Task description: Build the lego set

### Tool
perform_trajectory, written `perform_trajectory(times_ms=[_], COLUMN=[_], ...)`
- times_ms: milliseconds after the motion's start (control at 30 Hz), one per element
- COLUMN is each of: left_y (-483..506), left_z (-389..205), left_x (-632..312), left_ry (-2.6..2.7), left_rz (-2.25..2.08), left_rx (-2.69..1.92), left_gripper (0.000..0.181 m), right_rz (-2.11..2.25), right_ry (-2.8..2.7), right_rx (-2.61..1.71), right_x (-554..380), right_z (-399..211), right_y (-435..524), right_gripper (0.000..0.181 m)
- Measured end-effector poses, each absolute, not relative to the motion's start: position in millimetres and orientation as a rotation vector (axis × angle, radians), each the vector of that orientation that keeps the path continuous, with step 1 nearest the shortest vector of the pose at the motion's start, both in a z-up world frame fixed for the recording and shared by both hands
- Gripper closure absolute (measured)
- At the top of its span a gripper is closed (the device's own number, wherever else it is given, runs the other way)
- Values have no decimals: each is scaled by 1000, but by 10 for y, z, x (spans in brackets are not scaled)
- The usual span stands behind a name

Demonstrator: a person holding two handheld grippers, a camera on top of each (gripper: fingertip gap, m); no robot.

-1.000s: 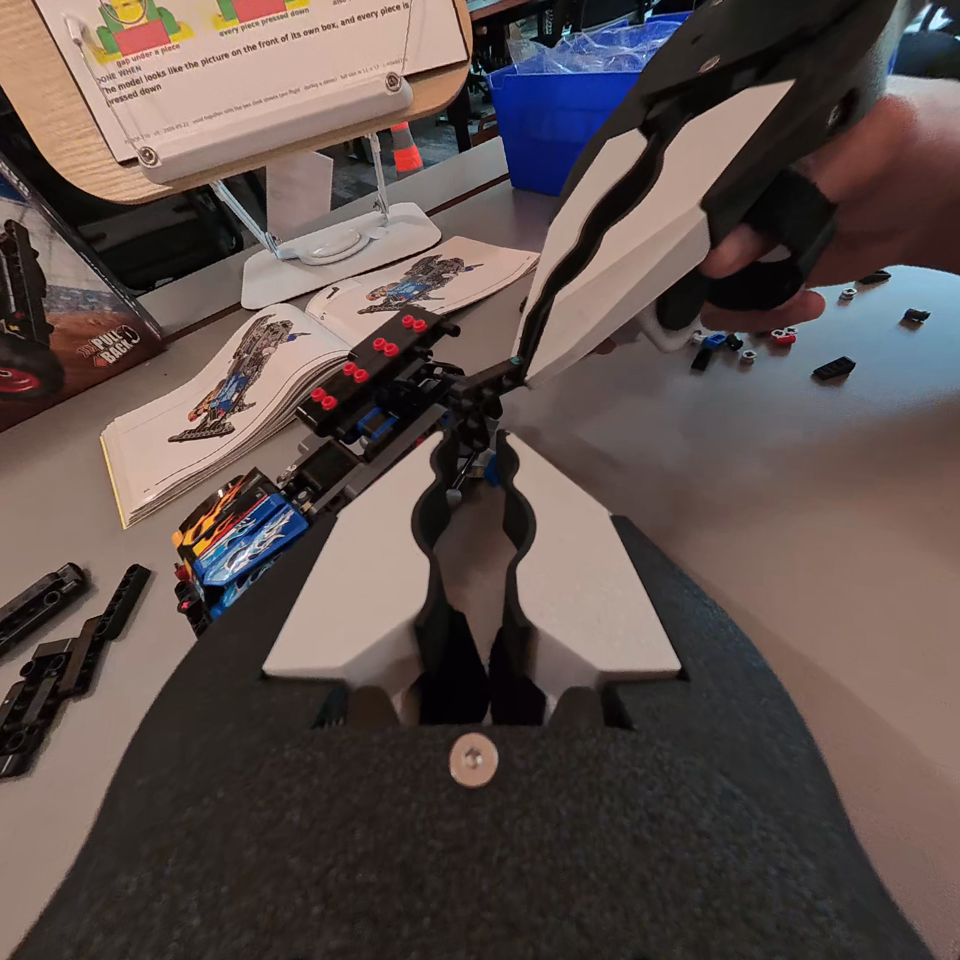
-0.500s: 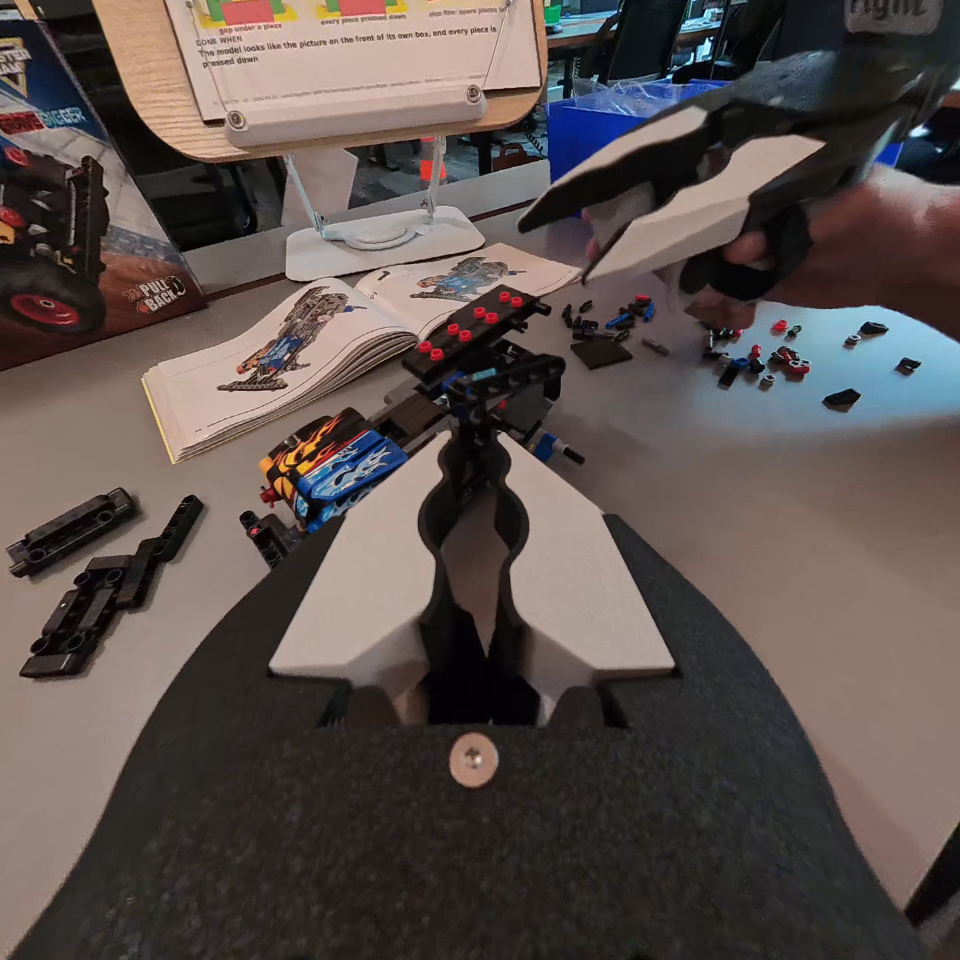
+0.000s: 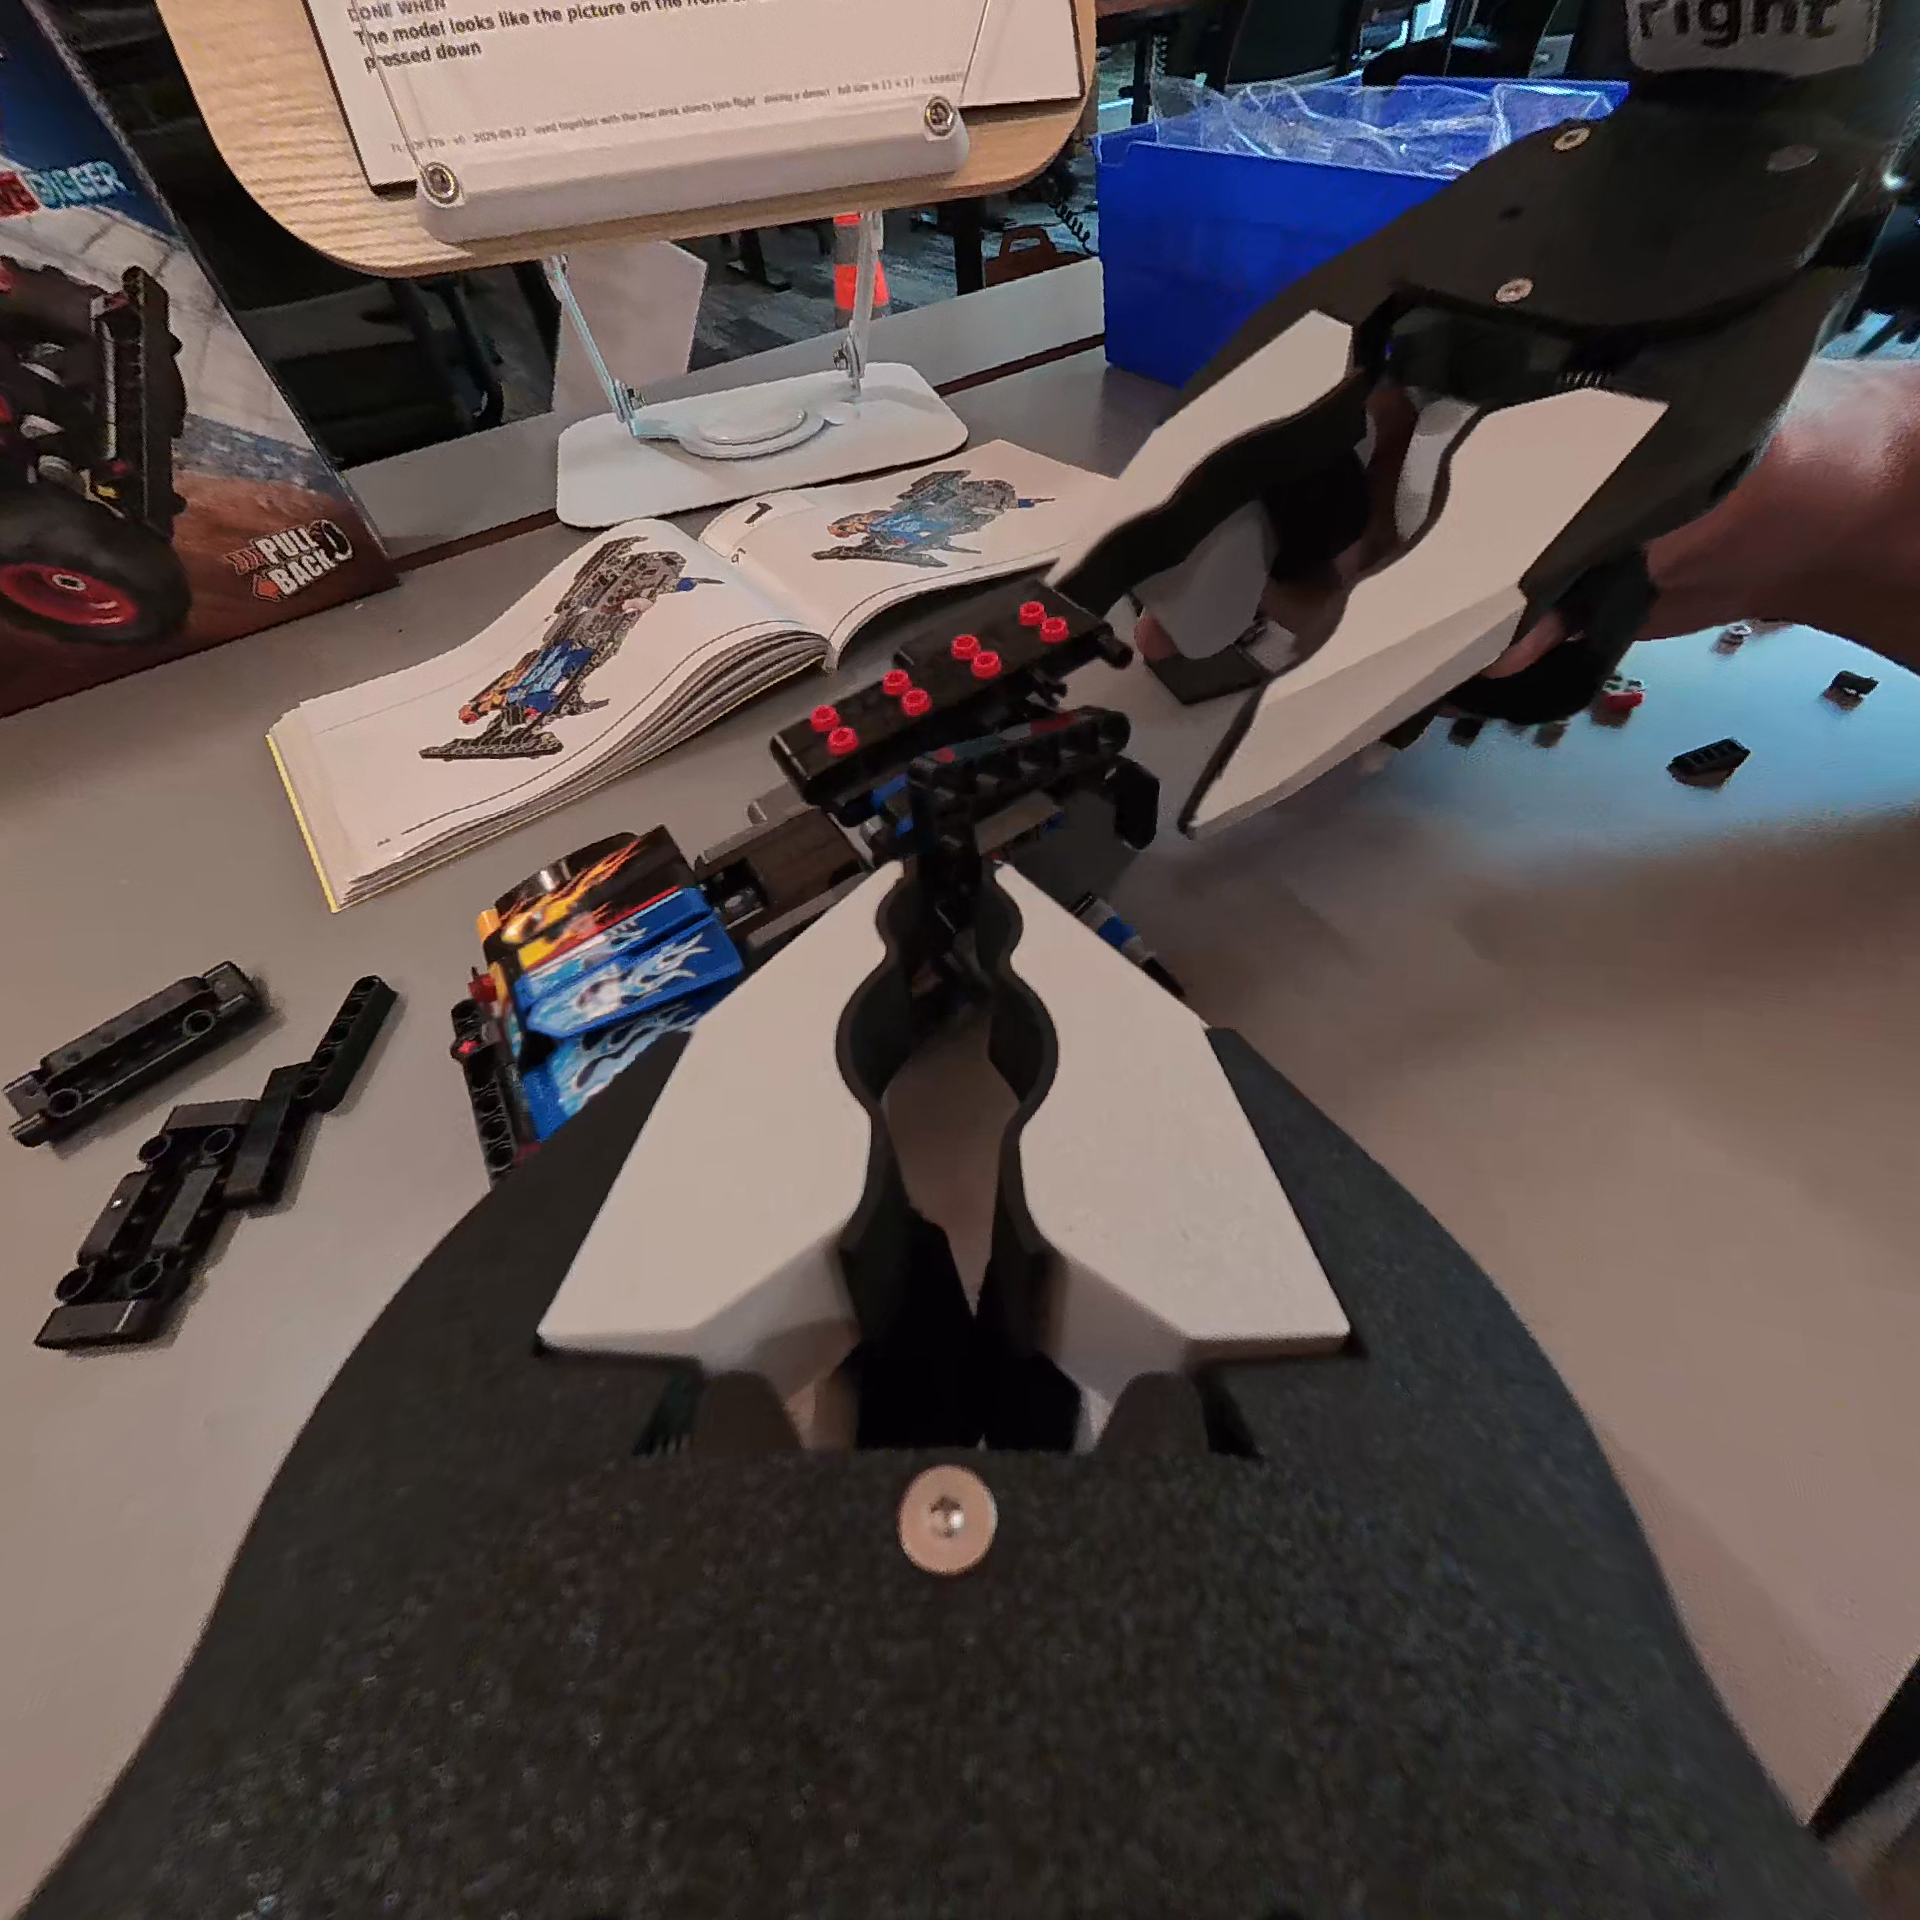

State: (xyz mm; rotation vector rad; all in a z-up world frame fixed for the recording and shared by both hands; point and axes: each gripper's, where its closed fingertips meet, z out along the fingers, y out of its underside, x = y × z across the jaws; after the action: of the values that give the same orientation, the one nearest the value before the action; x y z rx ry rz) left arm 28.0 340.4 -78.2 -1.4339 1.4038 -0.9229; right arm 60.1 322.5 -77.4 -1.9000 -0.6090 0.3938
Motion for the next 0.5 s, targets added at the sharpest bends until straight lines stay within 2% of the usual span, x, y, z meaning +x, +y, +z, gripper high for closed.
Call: perform_trajectory(times_ms=[33, 300, 500], left_y=[3382, 3280, 3284], left_z=[-782, -816, -816], left_x=[287, 396, 452], left_ry=[1408, 1425, 1417], left_rz=[-927, -908, -928], left_rx=[-1433, -1441, -1458], left_gripper=[175, 175, 175], right_rz=[408, 438, 356], right_ry=[-619, -555, -525], right_rx=[-1900, -1848, -1872], right_x=[566, 506, 580], right_z=[-773, -561, -593], right_y=[3206, 3202, 3261], right_gripper=[118, 115, 126])
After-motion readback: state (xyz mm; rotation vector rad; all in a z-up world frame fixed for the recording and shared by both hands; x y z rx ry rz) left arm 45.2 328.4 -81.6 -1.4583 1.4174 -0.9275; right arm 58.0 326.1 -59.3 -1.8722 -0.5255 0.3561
